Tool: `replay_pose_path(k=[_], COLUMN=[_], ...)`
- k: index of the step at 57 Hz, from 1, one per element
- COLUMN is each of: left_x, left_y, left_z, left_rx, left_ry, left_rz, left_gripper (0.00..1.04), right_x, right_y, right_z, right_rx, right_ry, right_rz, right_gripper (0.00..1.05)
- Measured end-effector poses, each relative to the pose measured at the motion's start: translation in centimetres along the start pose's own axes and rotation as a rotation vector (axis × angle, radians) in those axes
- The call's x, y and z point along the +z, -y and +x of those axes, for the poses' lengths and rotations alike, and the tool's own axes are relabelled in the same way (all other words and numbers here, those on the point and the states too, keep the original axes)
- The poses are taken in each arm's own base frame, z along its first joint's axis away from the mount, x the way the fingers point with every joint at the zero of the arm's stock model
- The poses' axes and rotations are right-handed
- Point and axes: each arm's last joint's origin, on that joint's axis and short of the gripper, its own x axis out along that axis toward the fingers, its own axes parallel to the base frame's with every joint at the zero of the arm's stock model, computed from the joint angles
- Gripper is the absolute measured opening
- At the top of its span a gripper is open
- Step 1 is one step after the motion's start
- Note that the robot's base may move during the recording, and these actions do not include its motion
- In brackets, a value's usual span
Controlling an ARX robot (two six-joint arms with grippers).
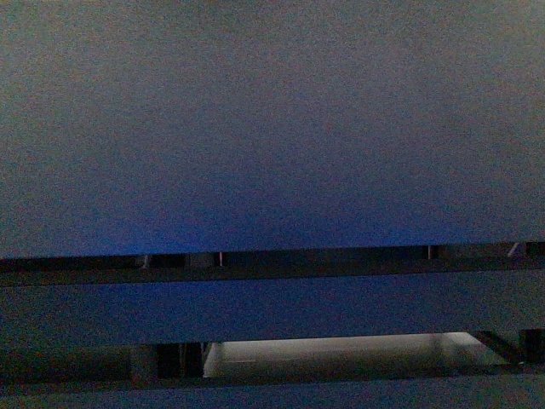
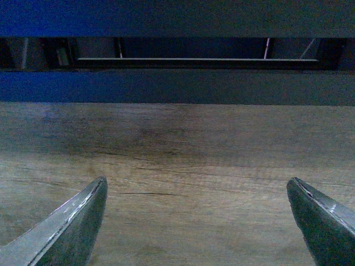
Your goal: Pick lemon from shelf
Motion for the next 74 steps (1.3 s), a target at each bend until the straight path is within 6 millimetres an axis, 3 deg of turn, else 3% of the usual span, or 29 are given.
replay_pose_path(k=[74], left_x=[0.00], left_y=[0.00], left_z=[0.00], left_rx=[0.000], left_ry=[0.000], left_rz=[0.000], left_gripper=[0.97], right_x=[0.00], right_y=[0.00], right_z=[0.00], right_rx=[0.001], right_ry=[0.000], right_rz=[0.000], right_gripper=[0.97])
